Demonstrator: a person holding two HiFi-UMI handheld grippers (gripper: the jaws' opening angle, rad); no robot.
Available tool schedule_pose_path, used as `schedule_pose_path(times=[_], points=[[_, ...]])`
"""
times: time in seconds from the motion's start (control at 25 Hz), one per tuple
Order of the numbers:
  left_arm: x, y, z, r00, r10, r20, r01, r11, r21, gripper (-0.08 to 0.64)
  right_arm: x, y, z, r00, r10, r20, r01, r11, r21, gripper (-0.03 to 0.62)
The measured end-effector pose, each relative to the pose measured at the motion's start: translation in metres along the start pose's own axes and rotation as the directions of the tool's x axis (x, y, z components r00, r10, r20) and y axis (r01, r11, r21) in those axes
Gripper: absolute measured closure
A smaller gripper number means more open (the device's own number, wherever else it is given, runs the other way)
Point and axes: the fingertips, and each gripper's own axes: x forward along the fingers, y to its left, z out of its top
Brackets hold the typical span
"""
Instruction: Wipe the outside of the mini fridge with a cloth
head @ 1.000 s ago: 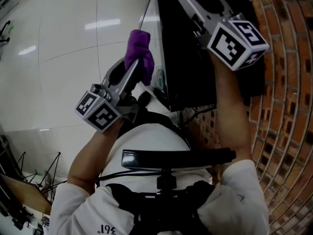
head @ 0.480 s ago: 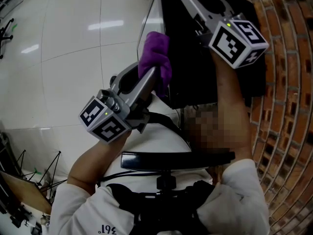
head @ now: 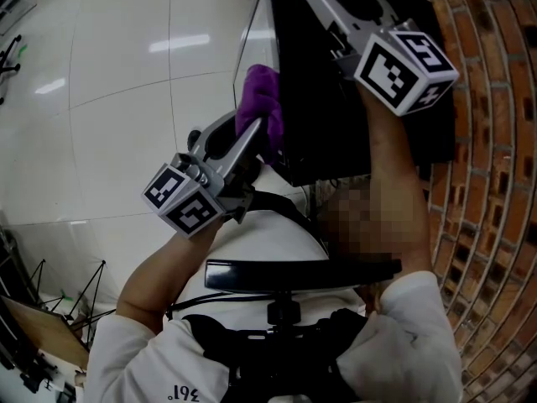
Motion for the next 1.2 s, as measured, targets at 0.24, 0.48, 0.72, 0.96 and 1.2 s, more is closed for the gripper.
schedule_pose_path(times=[0.24,0.48,0.72,0.96,1.2], points=[[0.002,0.018,-0.015,1.000,0.024,-0.012,-0.025,1.000,-0.006,0.451,0.000,0.000,0.001,1.000,0.001,0.002,-0.001,1.000,0.002,0.426],[0.001,0.038,-0.031,0.997,0.065,-0.038,-0.065,0.998,0.002,0.451,0.000,-0.001,0.000,1.000,-0.002,0.000,0.002,1.000,0.000,0.426],[-0.001,0.062,-0.049,0.991,0.113,-0.079,-0.114,0.993,-0.008,0.451,0.000,0.001,0.001,1.000,0.004,0.002,-0.004,1.000,0.003,0.426],[0.001,0.081,-0.059,0.986,0.143,-0.084,-0.144,0.990,-0.005,0.451,0.001,0.002,0.000,1.000,0.006,0.001,-0.006,1.000,0.003,0.426],[0.002,0.105,-0.072,0.978,0.182,-0.098,-0.182,0.983,0.009,0.451,0.001,0.003,0.001,1.000,0.008,0.001,-0.008,1.000,0.004,0.426]])
